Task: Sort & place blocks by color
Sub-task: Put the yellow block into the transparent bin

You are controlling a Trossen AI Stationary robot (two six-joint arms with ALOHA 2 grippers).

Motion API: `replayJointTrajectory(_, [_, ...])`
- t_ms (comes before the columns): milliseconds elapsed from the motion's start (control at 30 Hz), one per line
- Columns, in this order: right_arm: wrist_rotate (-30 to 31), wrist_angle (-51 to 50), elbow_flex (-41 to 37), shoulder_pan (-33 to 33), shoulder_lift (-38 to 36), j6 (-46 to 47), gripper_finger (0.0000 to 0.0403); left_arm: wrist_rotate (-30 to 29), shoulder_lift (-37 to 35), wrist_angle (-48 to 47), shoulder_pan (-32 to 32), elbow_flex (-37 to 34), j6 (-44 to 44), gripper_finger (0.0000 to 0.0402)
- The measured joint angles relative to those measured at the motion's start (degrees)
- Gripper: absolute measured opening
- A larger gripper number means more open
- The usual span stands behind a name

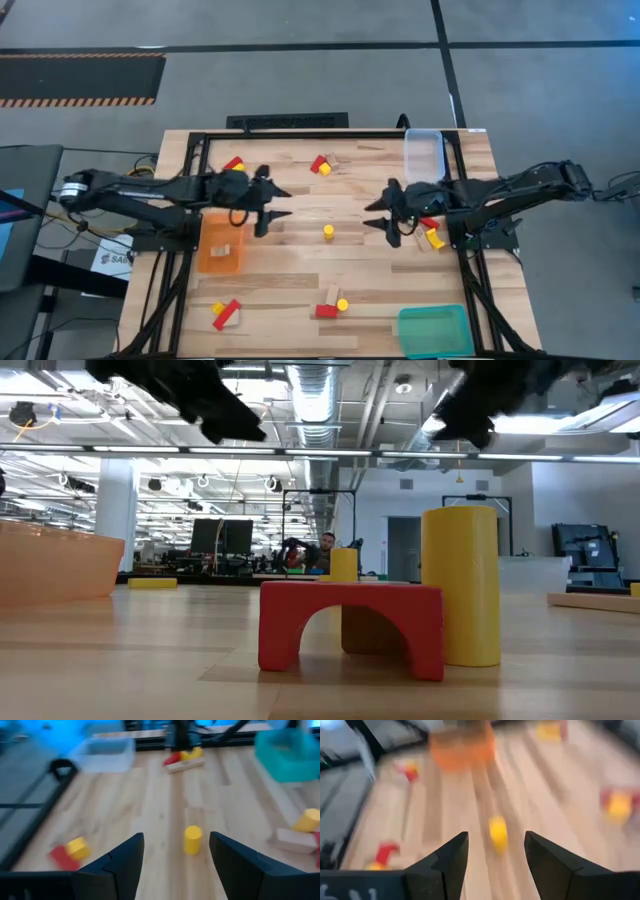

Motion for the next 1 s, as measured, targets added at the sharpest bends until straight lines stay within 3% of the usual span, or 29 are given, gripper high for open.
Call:
replayJointTrajectory(100, [-0.3, -9.4, 0.0, 1.4, -0.3, 8.7, 0.0214, 5.0, 5.0, 3.8, 2.7, 0.0, 1.9, 0.0215])
replayJointTrajectory(300, [-5.4, -31.2, 0.0, 3.1, 0.0, 29.1, 0.0203, 8.2, 12.8, 10.4, 5.7, 0.0, 3.6, 0.0215])
replayJointTrajectory(467, [-6.0, -44.8, 0.0, 3.7, -0.3, 40.5, 0.0195, 11.5, 16.8, 17.5, 6.0, 0.0, 2.0, 0.0215])
replayJointTrajectory(667, [-5.8, -46.7, 0.0, 3.7, -0.1, 41.1, 0.0193, 15.9, 23.3, 22.2, 4.5, 0.1, 1.9, 0.0215])
replayJointTrajectory(867, [-5.7, -45.7, 0.0, 3.6, -0.1, 37.9, 0.0196, 8.7, 28.6, 26.0, 1.9, 0.4, 3.3, 0.0215])
replayJointTrajectory(1000, [-5.6, -45.4, 0.0, 3.6, -0.1, 36.7, 0.0193, 7.7, 31.0, 26.2, 1.3, 2.6, 2.7, 0.0215])
